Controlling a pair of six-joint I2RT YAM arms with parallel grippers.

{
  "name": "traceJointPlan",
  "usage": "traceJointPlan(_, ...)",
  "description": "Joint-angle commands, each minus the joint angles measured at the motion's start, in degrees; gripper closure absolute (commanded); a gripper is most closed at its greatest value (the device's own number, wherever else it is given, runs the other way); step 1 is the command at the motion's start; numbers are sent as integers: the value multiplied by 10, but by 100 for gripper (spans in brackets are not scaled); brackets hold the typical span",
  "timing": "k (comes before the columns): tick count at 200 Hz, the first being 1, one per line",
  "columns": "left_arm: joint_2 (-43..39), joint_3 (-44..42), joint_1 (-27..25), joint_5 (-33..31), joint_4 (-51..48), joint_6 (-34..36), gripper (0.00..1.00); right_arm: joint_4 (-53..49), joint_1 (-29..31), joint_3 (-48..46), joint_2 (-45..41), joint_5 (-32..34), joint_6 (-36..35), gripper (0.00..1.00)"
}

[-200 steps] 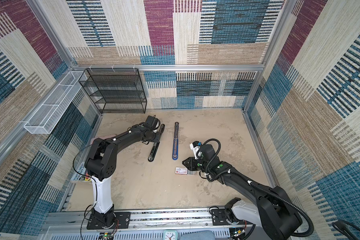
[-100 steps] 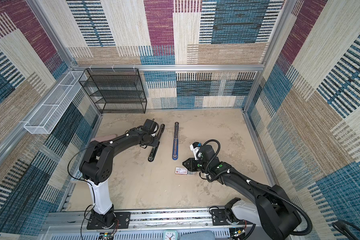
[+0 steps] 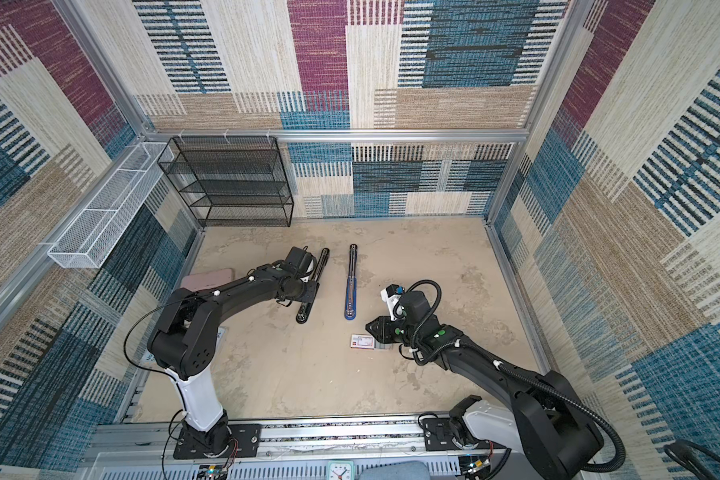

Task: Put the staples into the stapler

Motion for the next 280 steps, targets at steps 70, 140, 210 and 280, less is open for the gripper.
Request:
traceJointPlan(70, -131, -90, -4, -23, -19, -51, 69, 34, 0, 14, 26, -10, -3, 72)
traceJointPlan(140, -15, 69, -3, -4, -64, -11, 52, 26, 0, 28, 24, -10, -5, 71)
traceJointPlan(210, 177, 281, -1, -39, -129, 47, 51, 16, 0, 22, 3, 1, 4, 70)
traceJointPlan(280, 267, 375, 14, -19, -150, 77, 62, 22, 0, 23, 10, 10, 12, 70)
